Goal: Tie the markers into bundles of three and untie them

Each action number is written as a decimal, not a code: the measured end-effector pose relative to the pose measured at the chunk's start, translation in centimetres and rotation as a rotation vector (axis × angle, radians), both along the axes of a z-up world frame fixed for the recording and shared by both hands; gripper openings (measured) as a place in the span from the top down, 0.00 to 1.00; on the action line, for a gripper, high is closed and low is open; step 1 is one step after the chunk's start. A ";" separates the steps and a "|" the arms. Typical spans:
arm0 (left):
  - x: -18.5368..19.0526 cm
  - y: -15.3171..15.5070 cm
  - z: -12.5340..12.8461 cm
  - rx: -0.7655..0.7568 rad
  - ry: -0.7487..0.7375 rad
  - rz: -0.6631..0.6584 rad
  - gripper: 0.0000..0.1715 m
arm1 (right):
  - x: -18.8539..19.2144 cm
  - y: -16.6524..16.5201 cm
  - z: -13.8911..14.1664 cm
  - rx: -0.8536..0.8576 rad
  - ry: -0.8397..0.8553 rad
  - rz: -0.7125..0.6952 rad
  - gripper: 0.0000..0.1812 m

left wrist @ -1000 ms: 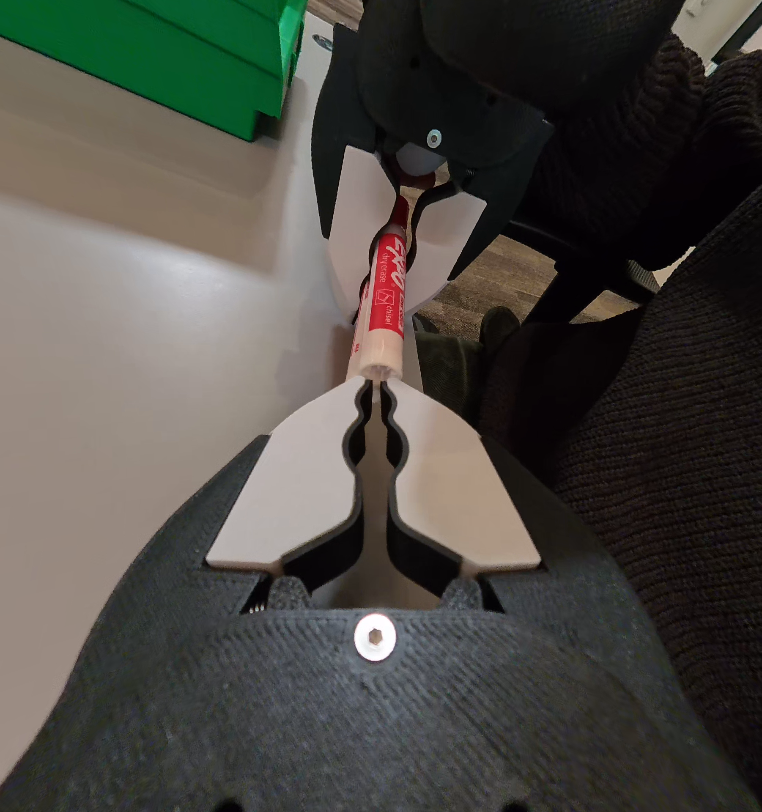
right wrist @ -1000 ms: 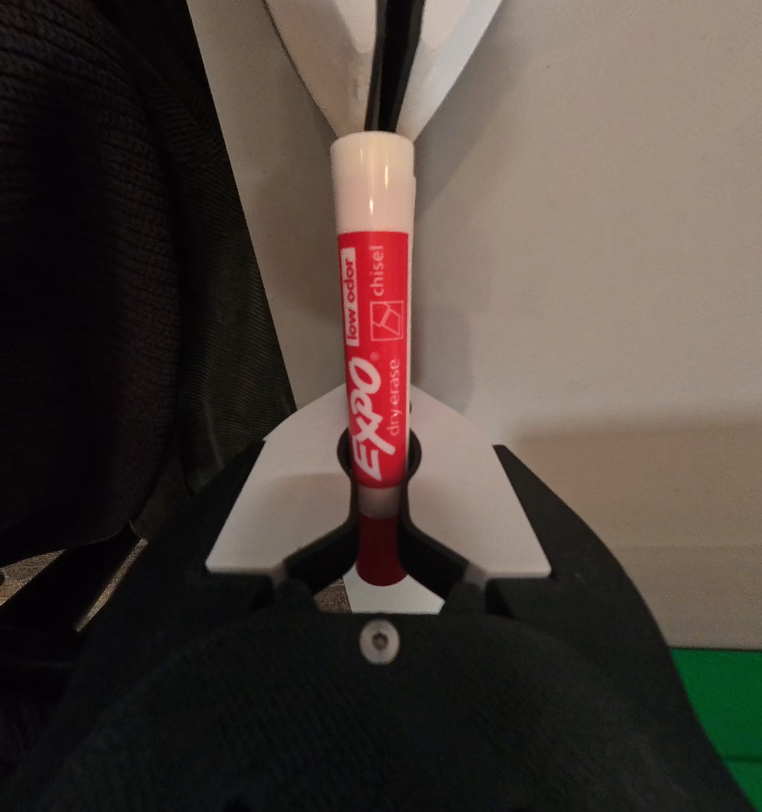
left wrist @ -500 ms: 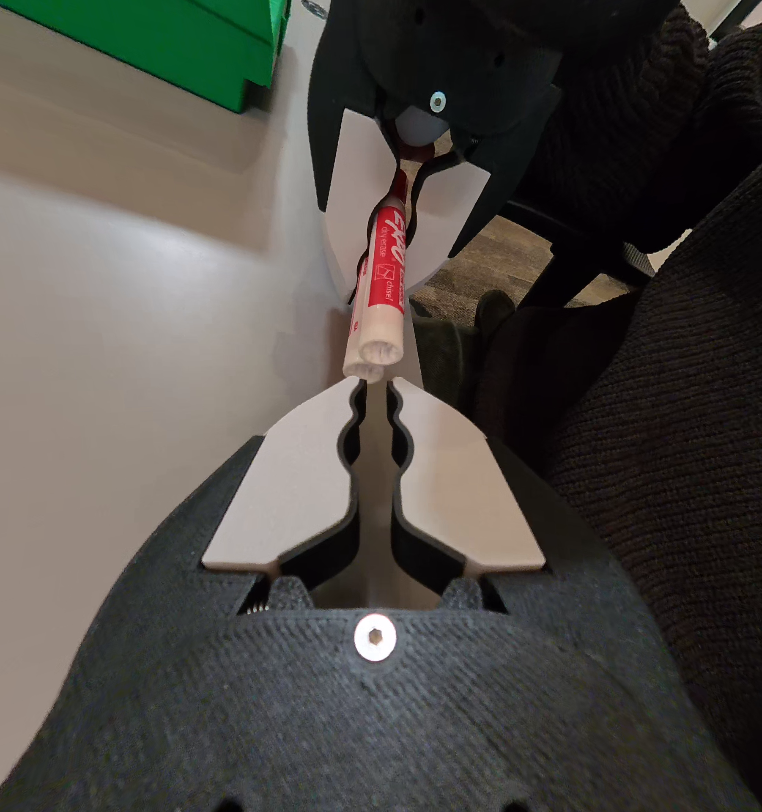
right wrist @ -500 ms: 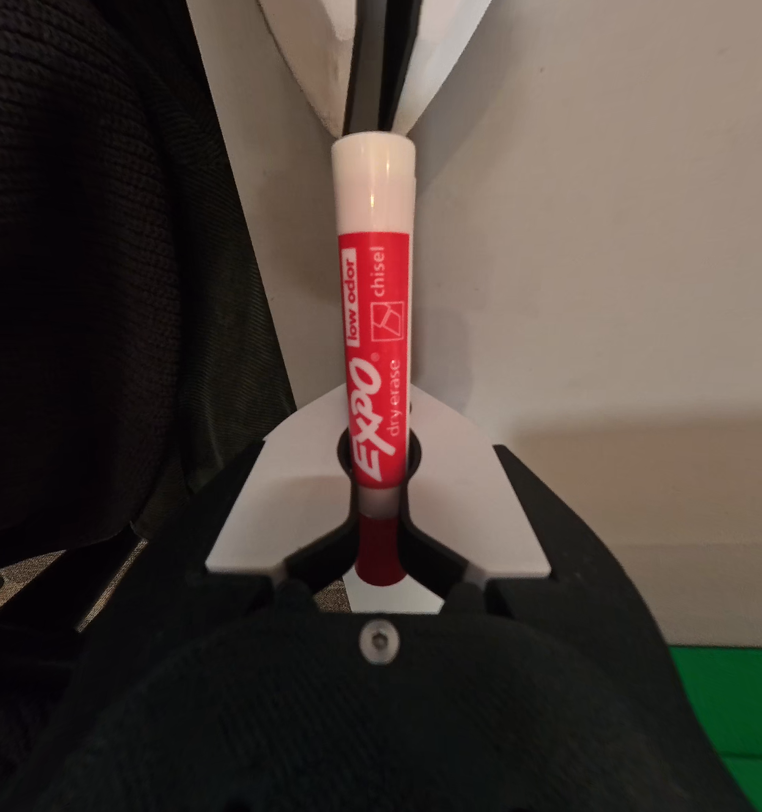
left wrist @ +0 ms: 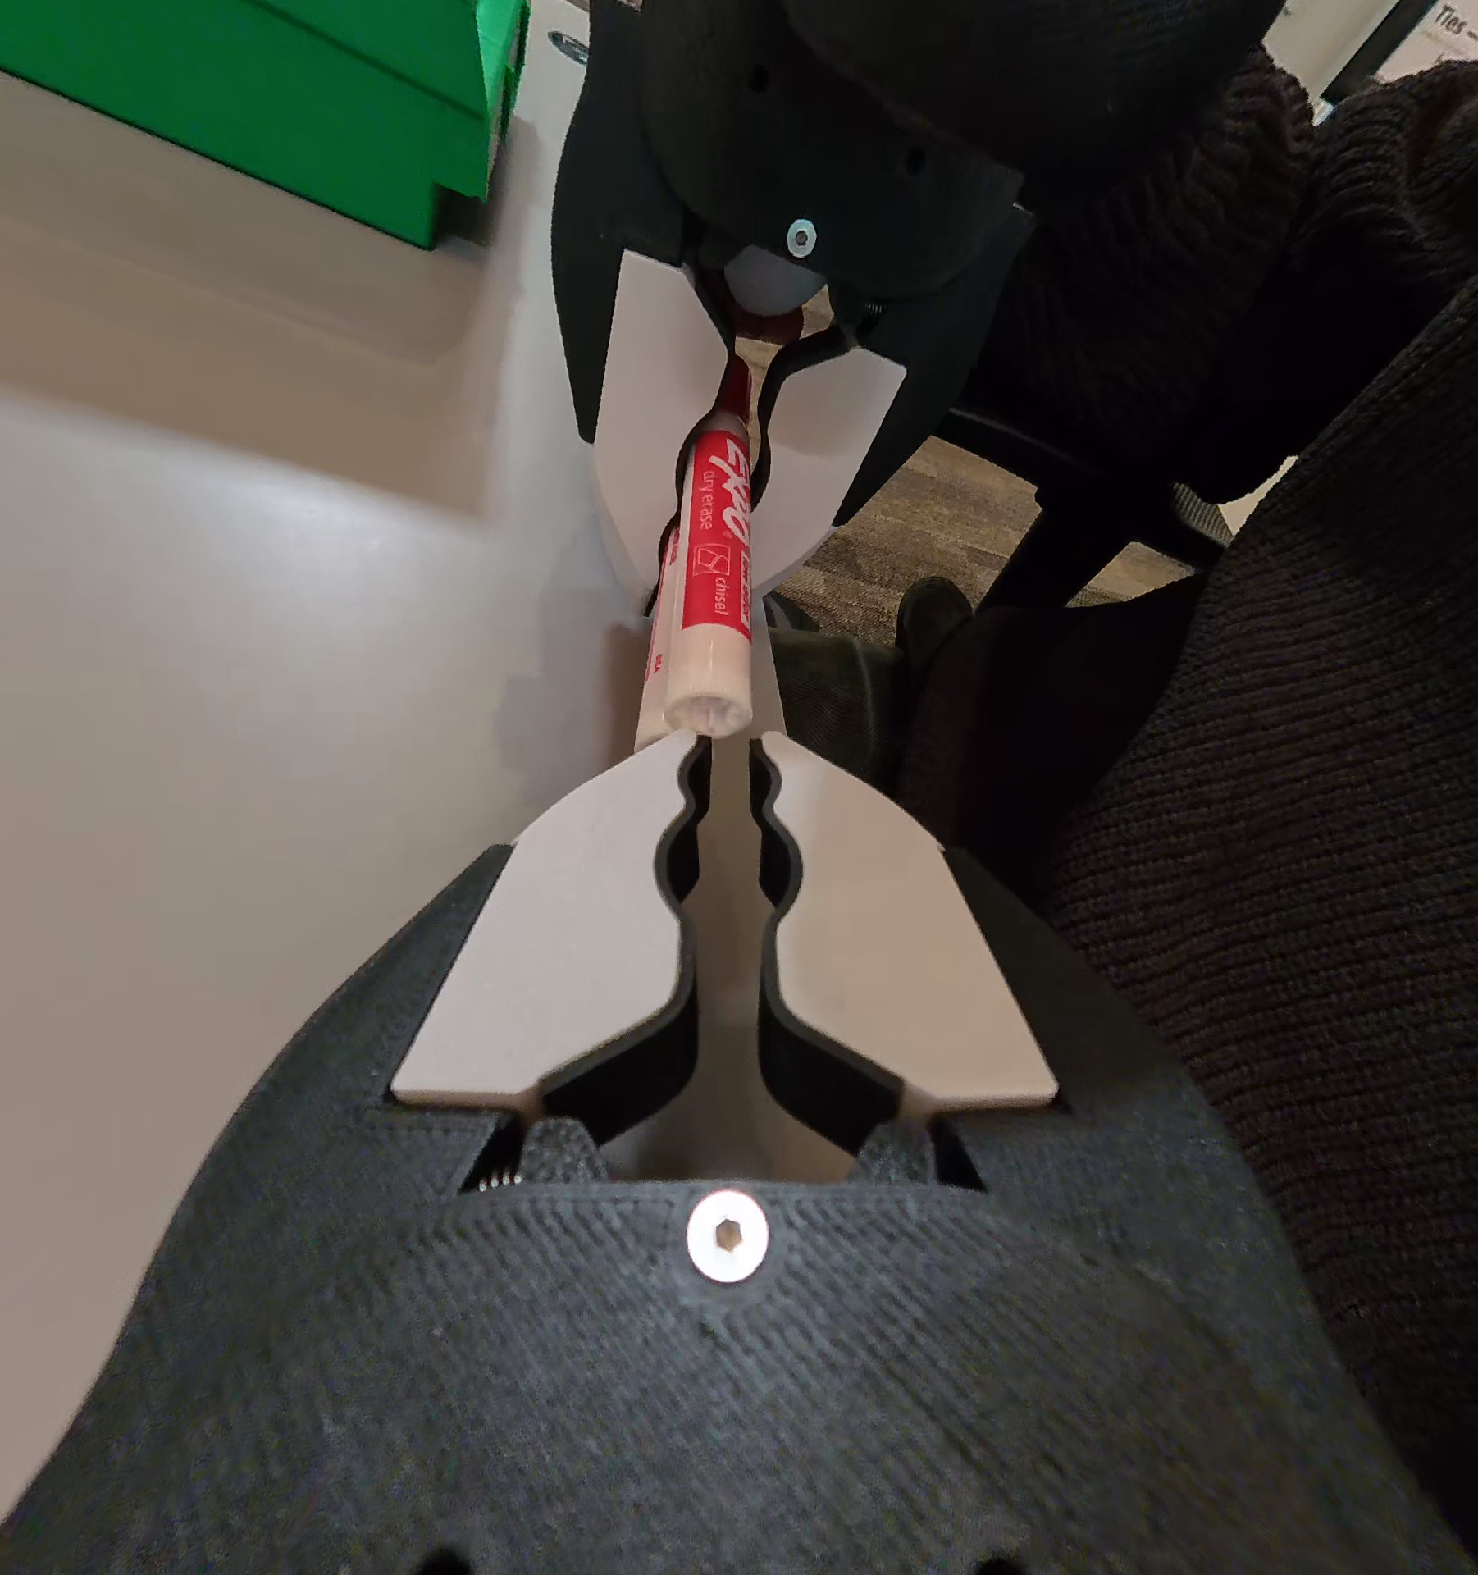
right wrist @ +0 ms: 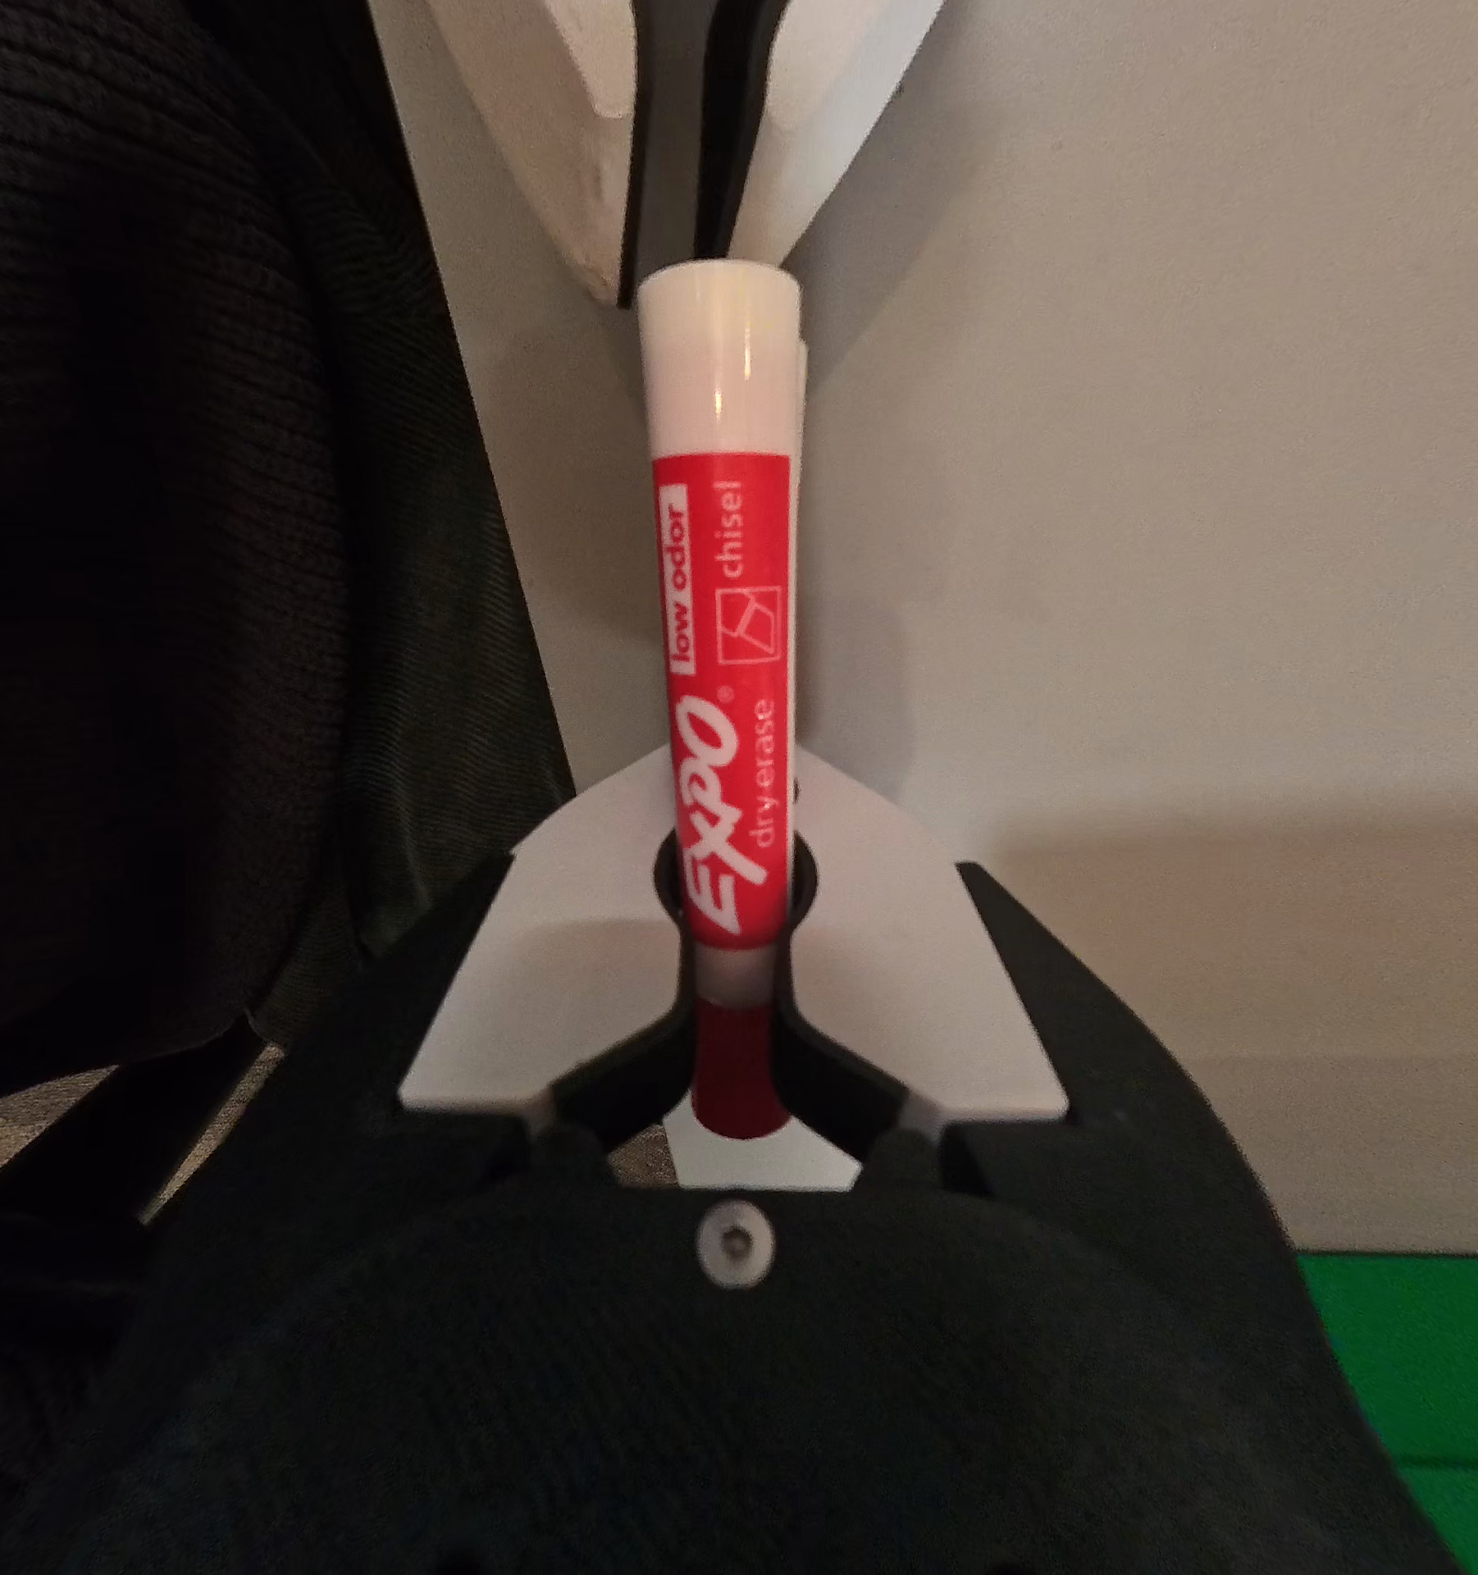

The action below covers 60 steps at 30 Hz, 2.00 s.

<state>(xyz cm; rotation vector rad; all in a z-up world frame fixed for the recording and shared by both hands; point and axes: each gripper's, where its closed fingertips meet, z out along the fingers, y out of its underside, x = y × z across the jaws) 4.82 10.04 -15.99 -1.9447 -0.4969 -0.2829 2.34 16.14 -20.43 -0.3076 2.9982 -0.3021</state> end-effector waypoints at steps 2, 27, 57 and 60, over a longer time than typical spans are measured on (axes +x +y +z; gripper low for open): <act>0.0 0.0 0.1 -0.001 0.004 0.000 0.94 | 0.1 0.0 0.0 -0.002 -0.003 0.000 0.92; -0.1 -0.2 -0.1 -0.004 -0.005 0.001 0.92 | 0.1 -0.1 0.2 -0.007 -0.006 -0.003 0.92; 5.1 0.4 1.4 -0.235 -0.465 -0.260 0.45 | 1.0 -4.5 5.1 -0.056 0.382 0.386 0.92; 5.6 1.0 1.4 -0.230 -0.512 -0.304 0.46 | 1.2 -5.1 4.9 -0.059 0.421 0.436 0.92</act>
